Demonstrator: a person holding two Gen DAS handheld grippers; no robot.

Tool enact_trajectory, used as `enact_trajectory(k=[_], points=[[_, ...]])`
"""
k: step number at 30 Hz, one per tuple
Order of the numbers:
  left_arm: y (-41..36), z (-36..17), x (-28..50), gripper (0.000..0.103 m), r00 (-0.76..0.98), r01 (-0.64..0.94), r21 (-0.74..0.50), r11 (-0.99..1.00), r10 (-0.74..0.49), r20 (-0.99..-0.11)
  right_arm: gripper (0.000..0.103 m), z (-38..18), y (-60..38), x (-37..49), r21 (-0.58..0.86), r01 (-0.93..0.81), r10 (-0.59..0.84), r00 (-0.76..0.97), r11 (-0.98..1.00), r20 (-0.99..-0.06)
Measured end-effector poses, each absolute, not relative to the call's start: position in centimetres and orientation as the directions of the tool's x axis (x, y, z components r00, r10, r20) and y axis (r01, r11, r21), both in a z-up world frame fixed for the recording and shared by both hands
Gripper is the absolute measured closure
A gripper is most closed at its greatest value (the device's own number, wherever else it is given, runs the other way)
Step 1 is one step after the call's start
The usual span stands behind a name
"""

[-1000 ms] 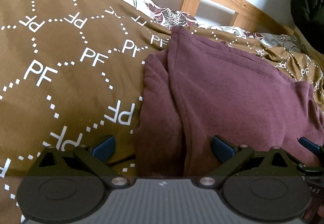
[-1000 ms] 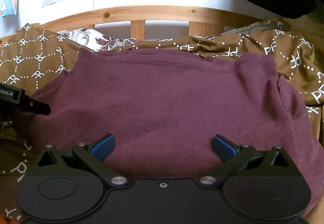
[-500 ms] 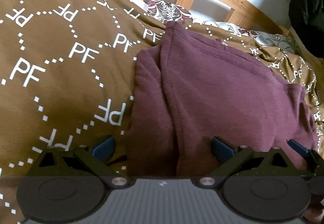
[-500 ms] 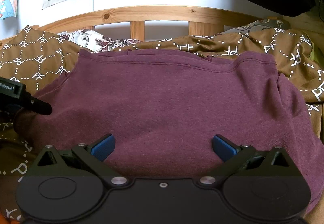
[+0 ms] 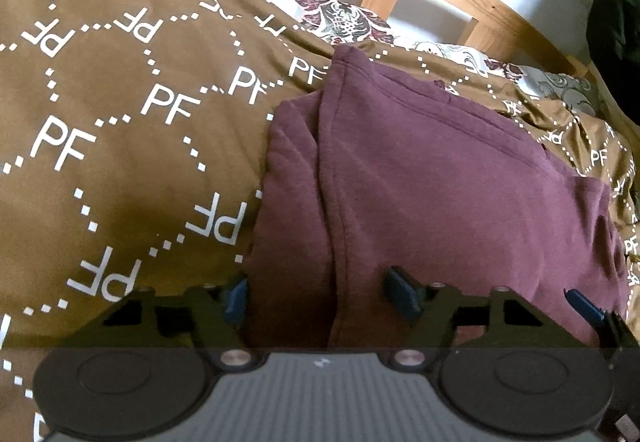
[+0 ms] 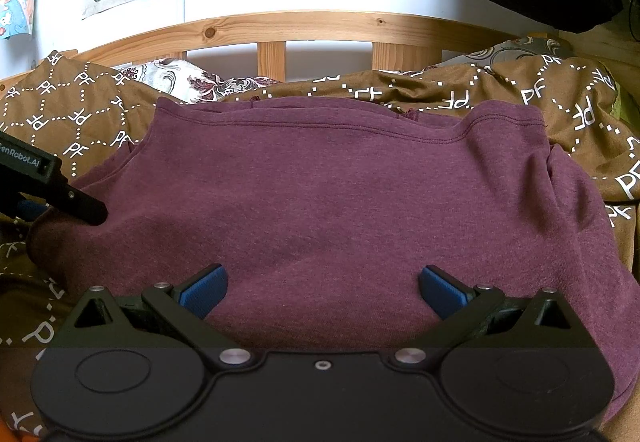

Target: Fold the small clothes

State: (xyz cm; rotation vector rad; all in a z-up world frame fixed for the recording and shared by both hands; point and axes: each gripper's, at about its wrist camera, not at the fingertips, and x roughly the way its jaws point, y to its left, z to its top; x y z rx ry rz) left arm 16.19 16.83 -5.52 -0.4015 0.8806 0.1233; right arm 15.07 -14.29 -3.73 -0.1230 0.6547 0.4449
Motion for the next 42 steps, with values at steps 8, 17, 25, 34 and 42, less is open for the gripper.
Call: enact_trajectory(k=[8, 17, 25, 34, 42], points=[[15.6, -3.7, 16.1, 0.081, 0.635, -0.283, -0.259, 0.923, -0.022, -0.773, 0.000, -3.8, -14.3, 15.1, 0.028, -0.437, 0.361, 0.703, 0.899, -0.613], [13.3, 0.7, 15.1, 0.086, 0.746, -0.216, -0.329, 0.919, -0.062, -0.663, 0.001, -3.4, -14.8, 15.0, 0.058, -0.436, 0.379, 0.701, 0.898, -0.605], [6.2, 5.7, 17.7, 0.087, 0.784, -0.016, -0.284, 0.959, -0.164, -0.599, 0.001, 1.7, -18.4, 14.2, 0.063, -0.351, 0.339, 0.819, 0.934, -0.464], [-4.4, 4.4, 20.4, 0.087, 0.684, 0.202, -0.163, 0.966, -0.258, -0.682, 0.001, 4.6, -26.2, 16.2, 0.101, -0.080, 0.112, 0.919, 0.992, -0.377], [-6.4, 0.8, 19.9, 0.085, 0.616, 0.216, -0.151, 0.965, -0.255, -0.745, 0.000, 4.0, -30.2, 17.5, 0.169, 0.056, 0.019, 0.911, 0.984, -0.412]])
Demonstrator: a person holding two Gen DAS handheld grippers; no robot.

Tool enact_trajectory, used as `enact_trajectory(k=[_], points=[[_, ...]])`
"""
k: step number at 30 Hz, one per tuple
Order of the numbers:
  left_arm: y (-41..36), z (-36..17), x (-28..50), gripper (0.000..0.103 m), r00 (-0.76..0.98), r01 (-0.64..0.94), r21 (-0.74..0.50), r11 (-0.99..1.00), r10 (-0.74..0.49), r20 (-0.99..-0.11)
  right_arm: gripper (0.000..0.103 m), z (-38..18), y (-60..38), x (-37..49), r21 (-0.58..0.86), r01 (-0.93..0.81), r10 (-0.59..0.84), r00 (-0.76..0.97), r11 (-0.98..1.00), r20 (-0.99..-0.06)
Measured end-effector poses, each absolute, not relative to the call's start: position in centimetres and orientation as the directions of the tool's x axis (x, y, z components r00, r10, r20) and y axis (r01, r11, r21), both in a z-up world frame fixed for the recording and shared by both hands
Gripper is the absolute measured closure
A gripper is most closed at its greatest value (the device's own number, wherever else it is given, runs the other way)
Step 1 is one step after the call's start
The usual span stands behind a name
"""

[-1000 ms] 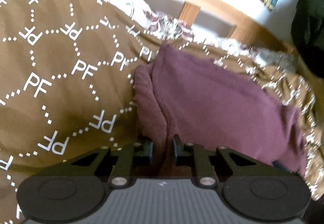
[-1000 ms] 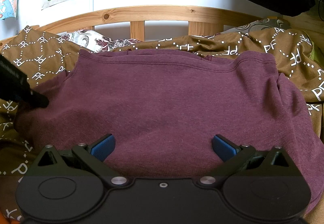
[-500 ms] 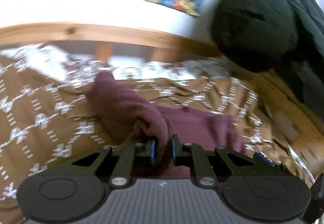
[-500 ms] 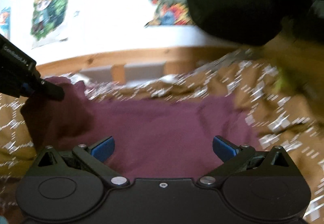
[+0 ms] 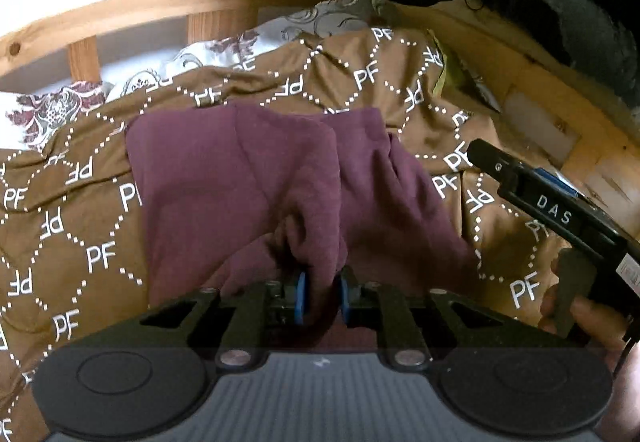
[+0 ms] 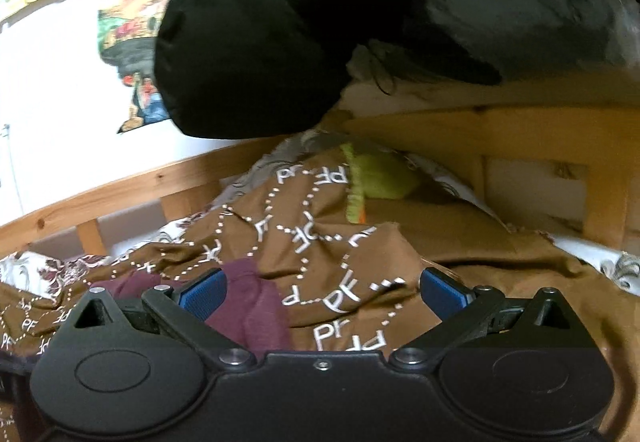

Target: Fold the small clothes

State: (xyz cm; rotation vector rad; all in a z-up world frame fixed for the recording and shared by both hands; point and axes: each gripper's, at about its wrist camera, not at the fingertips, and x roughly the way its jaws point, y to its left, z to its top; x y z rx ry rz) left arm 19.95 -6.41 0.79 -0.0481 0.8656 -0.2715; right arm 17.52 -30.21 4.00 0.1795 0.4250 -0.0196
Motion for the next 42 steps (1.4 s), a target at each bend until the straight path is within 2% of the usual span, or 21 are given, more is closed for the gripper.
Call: enact_trajectory(k=[1, 3, 4, 5, 11, 18, 23, 26, 31, 36, 39, 42], points=[[-6.3, 0.8, 19.8, 0.081, 0.616, 0.217, -0.156, 0.964, -0.259, -0.744, 0.000, 3.9, -30.2, 17.6, 0.168, 0.055, 0.020, 0.911, 0.984, -0.413], [-5.7, 1.1, 19.7, 0.061, 0.618, 0.219, -0.186, 0.958, -0.284, -0.733, 0.000, 3.7, -29.8, 17.6, 0.149, 0.043, 0.023, 0.910, 0.988, -0.414], [-5.5, 1.4, 19.6, 0.045, 0.619, 0.222, -0.211, 0.952, -0.305, -0.724, 0.001, 3.7, -29.5, 17.6, 0.136, 0.035, 0.025, 0.909, 0.990, -0.415], [-5.3, 1.6, 19.4, 0.034, 0.624, 0.225, -0.233, 0.946, -0.324, -0.711, 0.001, 3.6, -29.2, 17.6, 0.122, 0.025, 0.028, 0.909, 0.992, -0.416], [-4.4, 3.0, 17.5, 0.011, 0.658, 0.254, -0.310, 0.916, -0.398, -0.639, 0.001, 3.2, -28.1, 17.5, 0.073, -0.016, 0.045, 0.910, 0.997, -0.411], [-3.7, 4.1, 14.8, 0.003, 0.687, 0.296, -0.343, 0.891, -0.448, -0.572, 0.001, 3.0, -28.0, 17.6, 0.073, -0.017, 0.046, 0.906, 0.997, -0.422], [-2.5, 4.5, 13.0, 0.001, 0.742, 0.284, -0.293, 0.913, -0.402, -0.536, 0.001, 3.0, -27.3, 17.4, 0.044, -0.061, 0.074, 0.906, 0.997, -0.417], [-1.9, 4.4, 12.7, 0.001, 0.763, 0.262, -0.234, 0.936, -0.349, -0.544, 0.001, 3.1, -26.6, 17.0, 0.050, -0.140, 0.149, 0.906, 0.989, -0.397], [-1.0, 2.5, 13.2, 0.001, 0.761, 0.184, -0.145, 0.972, -0.234, -0.605, 0.001, 3.3, -25.9, 16.8, 0.208, -0.320, 0.377, 0.849, 0.924, -0.371], [-1.1, 0.0, 13.6, 0.001, 0.723, 0.177, -0.096, 0.979, -0.196, -0.663, 0.001, 2.6, -25.0, 18.7, 0.430, -0.421, 0.585, 0.712, 0.798, -0.388], [-1.5, -1.2, 13.7, 0.001, 0.709, 0.160, -0.025, 0.987, -0.133, -0.693, 0.001, 1.5, -23.6, 21.1, 0.541, -0.429, 0.680, 0.578, 0.724, -0.452], [-2.0, -1.8, 13.9, 0.001, 0.703, 0.154, 0.037, 0.987, -0.084, -0.706, 0.001, 0.3, -22.9, 23.2, 0.636, -0.345, 0.709, 0.498, 0.690, -0.500]])
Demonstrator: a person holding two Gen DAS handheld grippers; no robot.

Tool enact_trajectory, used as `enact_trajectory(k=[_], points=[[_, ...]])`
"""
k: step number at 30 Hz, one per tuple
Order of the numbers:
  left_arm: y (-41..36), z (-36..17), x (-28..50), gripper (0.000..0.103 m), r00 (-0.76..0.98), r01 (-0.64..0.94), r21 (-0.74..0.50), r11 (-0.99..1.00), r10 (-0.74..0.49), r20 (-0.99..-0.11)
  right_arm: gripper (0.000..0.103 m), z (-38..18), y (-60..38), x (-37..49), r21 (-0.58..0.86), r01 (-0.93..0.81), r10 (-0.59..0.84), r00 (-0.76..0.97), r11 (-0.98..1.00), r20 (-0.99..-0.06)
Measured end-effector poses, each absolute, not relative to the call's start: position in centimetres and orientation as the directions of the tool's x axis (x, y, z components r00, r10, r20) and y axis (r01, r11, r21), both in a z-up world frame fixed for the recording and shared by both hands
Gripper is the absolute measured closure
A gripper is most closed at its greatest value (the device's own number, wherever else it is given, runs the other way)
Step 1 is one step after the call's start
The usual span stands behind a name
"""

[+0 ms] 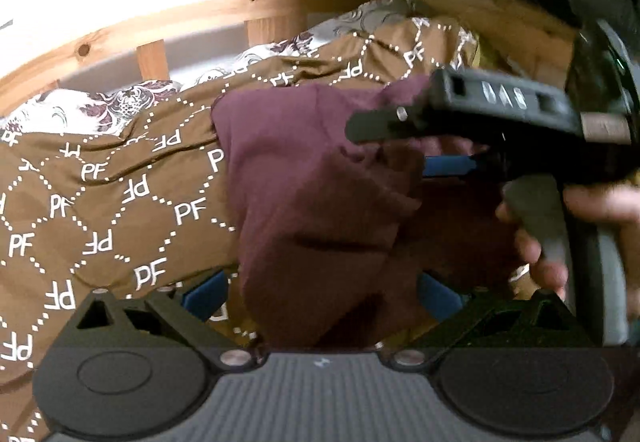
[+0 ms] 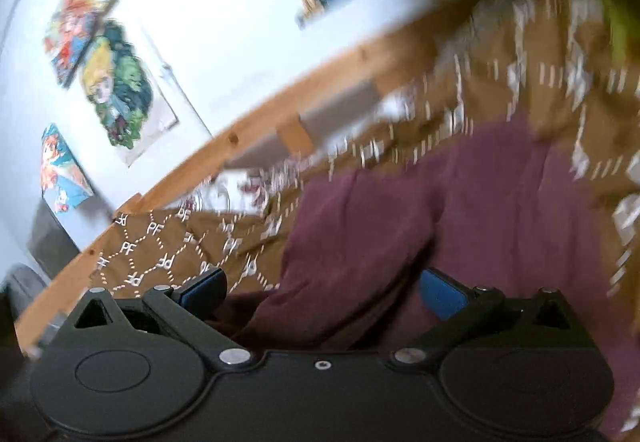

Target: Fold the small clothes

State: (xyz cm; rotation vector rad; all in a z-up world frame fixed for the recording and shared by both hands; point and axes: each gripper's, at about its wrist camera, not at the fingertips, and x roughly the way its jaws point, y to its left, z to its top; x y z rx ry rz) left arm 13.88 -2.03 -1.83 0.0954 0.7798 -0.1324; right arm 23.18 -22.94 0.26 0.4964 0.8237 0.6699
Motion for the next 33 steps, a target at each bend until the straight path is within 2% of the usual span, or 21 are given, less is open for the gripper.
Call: enact_trajectory(k=[4, 9, 11, 12, 15, 16, 17, 19, 21, 23, 27, 33], points=[[-2.6, -2.3, 14.3, 0.001, 0.695, 0.147, 0.073, 0.986, -0.050, -0.717, 0.000, -0.9, -23.1, 24.7, 0.710, -0.276, 0.737, 0.464, 0.648, -0.492], [-3.0, -2.3, 14.5, 0.014, 0.703, 0.153, 0.070, 0.986, -0.059, -0.709, 0.001, -1.7, -22.7, 24.3, 0.689, -0.327, 0.743, 0.477, 0.647, -0.470], [-3.3, -2.2, 14.3, 0.019, 0.710, 0.159, 0.080, 0.984, -0.058, -0.702, 0.004, -1.6, -22.8, 23.9, 0.676, -0.345, 0.737, 0.499, 0.651, -0.456], [-3.4, -2.2, 14.2, 0.020, 0.715, 0.165, 0.083, 0.983, -0.061, -0.697, 0.010, -1.5, -23.0, 23.9, 0.671, -0.345, 0.732, 0.507, 0.656, -0.455], [-3.9, -2.1, 14.1, 0.033, 0.720, 0.181, 0.100, 0.978, -0.062, -0.691, 0.030, -1.8, -23.2, 24.1, 0.664, -0.327, 0.714, 0.522, 0.673, -0.467], [-4.0, -2.1, 14.2, 0.040, 0.721, 0.184, 0.110, 0.977, -0.058, -0.690, 0.045, -2.0, -23.3, 24.2, 0.667, -0.319, 0.712, 0.524, 0.673, -0.468], [-4.1, -2.2, 14.2, 0.044, 0.724, 0.186, 0.121, 0.975, -0.052, -0.688, 0.054, -2.2, -23.4, 24.4, 0.673, -0.306, 0.710, 0.523, 0.673, -0.472], [-4.2, -2.1, 14.1, 0.048, 0.726, 0.190, 0.121, 0.974, -0.056, -0.685, 0.078, -2.4, -23.6, 24.6, 0.672, -0.288, 0.697, 0.534, 0.682, -0.478], [-4.2, -2.0, 14.1, 0.050, 0.727, 0.194, 0.106, 0.975, -0.071, -0.683, 0.087, -2.1, -24.0, 24.4, 0.659, -0.294, 0.684, 0.557, 0.692, -0.471], [-4.4, -1.7, 14.1, 0.055, 0.730, 0.207, 0.087, 0.974, -0.095, -0.677, 0.088, -1.1, -24.2, 24.2, 0.638, -0.323, 0.677, 0.586, 0.699, -0.445], [-5.3, -1.0, 14.2, 0.056, 0.730, 0.257, 0.048, 0.965, -0.161, -0.664, 0.089, 1.9, -24.8, 23.5, 0.558, -0.403, 0.658, 0.644, 0.726, -0.390], [-7.8, -0.8, 14.5, 0.056, 0.715, 0.336, 0.027, 0.942, -0.236, -0.658, 0.089, 4.1, -26.4, 22.6, 0.442, -0.421, 0.595, 0.696, 0.792, -0.403]])
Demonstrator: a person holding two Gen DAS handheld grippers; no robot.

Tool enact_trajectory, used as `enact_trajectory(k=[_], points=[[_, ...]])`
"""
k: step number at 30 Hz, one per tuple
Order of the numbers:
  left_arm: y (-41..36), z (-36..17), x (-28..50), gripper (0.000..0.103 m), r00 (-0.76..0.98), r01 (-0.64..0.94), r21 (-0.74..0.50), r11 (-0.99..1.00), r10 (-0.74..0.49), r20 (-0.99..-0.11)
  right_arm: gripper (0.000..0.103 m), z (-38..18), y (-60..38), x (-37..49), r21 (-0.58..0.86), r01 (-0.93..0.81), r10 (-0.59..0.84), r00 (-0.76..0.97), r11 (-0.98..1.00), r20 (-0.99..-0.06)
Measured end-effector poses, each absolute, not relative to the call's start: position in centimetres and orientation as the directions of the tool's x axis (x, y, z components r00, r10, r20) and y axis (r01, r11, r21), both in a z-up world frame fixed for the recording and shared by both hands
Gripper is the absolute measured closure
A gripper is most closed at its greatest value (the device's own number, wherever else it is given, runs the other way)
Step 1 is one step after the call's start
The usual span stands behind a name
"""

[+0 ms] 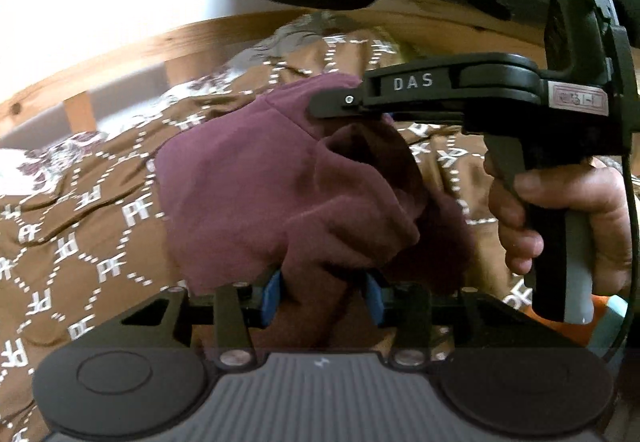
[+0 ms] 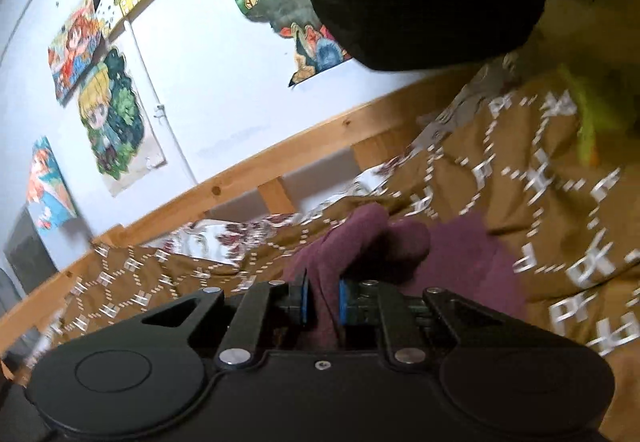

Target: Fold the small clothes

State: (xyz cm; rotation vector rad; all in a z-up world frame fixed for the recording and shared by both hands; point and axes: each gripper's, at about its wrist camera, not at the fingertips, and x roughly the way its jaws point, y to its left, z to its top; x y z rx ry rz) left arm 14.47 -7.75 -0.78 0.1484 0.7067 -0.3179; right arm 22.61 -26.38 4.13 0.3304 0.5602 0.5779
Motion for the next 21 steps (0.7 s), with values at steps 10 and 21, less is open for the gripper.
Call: enact_trajectory(k=[10, 21], points=[[-9.7, -1.8, 14.3, 0.053, 0.685, 0.400, -0.009, 0.917, -0.305, -0.661, 0.090, 3.2, -30.9, 22.2, 0.418, -0.273, 0.469, 0.731, 0.867, -0.495], [-8.1, -1.8, 13.4, 0.036, 0.660, 0.398, -0.120, 0.910, -0.375, -0.651, 0.090, 1.6, -31.5, 20.9, 0.381, -0.192, 0.399, 0.694, 0.904, -0.599]])
